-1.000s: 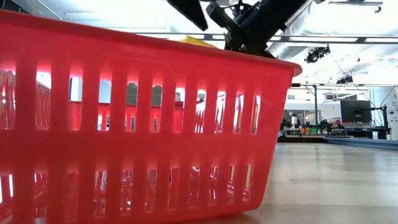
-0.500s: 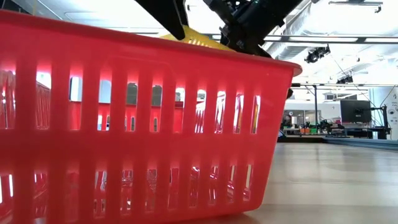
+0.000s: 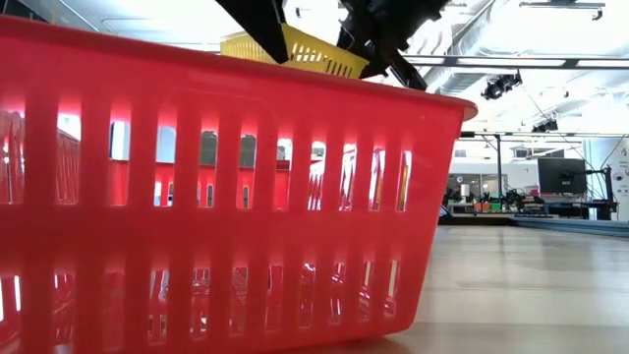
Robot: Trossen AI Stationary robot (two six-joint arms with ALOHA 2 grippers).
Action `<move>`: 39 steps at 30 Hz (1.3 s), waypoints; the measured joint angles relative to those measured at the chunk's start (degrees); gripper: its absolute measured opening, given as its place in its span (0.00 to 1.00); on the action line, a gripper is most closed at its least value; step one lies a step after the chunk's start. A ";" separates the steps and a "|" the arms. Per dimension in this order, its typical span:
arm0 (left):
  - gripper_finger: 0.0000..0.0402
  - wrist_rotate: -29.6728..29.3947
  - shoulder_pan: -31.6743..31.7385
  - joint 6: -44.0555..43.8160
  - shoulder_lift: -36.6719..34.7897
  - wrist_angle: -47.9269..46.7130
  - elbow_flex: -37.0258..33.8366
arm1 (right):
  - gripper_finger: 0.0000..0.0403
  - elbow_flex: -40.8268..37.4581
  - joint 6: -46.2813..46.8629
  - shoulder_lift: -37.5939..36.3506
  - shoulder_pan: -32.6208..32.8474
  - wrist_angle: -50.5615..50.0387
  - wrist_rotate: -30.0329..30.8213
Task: Stack baskets on shelf by color
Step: Stack the yellow bin on top of the yellow bin
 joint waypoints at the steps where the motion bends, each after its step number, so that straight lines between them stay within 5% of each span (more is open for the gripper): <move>1: 0.36 0.38 0.06 -1.63 0.00 0.31 0.00 | 0.00 0.52 0.07 0.00 0.01 -0.89 0.39; 12: 0.30 4.48 1.76 -16.08 -0.02 2.95 0.00 | 0.00 0.85 1.71 0.00 -0.31 -1.53 2.94; 25: 0.47 7.67 1.83 -20.48 -0.55 3.92 0.07 | 0.00 0.85 4.47 0.00 1.69 -1.88 7.05; 39: 0.43 5.53 1.72 -26.03 -0.55 3.77 0.11 | 0.00 0.83 12.18 0.02 4.74 -2.33 10.35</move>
